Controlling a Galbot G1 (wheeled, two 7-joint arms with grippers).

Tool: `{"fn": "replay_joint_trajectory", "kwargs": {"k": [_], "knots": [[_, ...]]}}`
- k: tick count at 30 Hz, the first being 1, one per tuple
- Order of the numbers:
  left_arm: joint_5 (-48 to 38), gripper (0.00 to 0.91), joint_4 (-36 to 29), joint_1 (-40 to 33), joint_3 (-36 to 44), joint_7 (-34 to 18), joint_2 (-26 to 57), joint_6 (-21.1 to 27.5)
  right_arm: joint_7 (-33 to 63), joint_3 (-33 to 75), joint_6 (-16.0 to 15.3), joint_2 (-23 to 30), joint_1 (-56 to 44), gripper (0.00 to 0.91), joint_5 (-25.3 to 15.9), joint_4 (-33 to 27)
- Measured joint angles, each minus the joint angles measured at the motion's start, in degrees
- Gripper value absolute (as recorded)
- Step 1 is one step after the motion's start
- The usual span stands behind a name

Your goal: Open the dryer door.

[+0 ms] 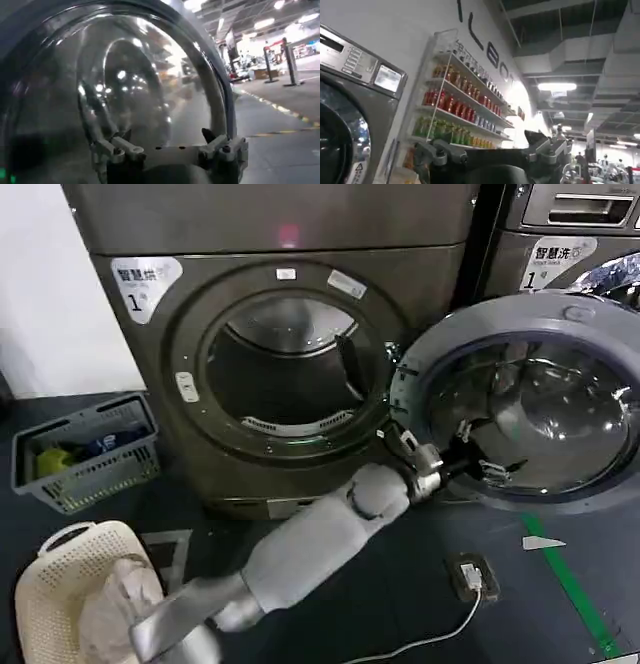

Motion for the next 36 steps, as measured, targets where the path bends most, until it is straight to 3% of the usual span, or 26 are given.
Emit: {"fn": "replay_joint_trajectory", "kwargs": {"k": [11, 19, 25, 29, 36], "knots": [[0.68, 0.907, -0.11, 0.63, 0.22, -0.14, 0.02, -0.77, 0.13, 0.69, 0.08, -0.14, -0.71, 0.907, 0.66, 0.15], [-2.98, 0.907, -3.62, 1.46, 1.95, 4.48, 0.01, -2.74, 0.47, 0.84, 0.03, -0.19, -0.85, 0.907, 1.6, 0.21], [-5.39, 0.907, -6.84, 2.36, 3.42, 4.46, 0.02, -8.6, 0.31, 1.04, 0.11, -0.4, -1.05, 0.907, 1.6, 0.24], [-7.13, 0.907, -10.84, 3.3, 4.84, 4.23, 0.41, -15.06, 0.25, 1.24, 0.12, -0.58, -1.09, 0.907, 1.53, 0.21], [-8.83, 0.907, -19.41, 5.87, 5.78, 3.37, 13.56, -23.25, 0.28, 1.22, 0.11, -0.76, -0.7, 0.907, 1.34, 0.47]]}}
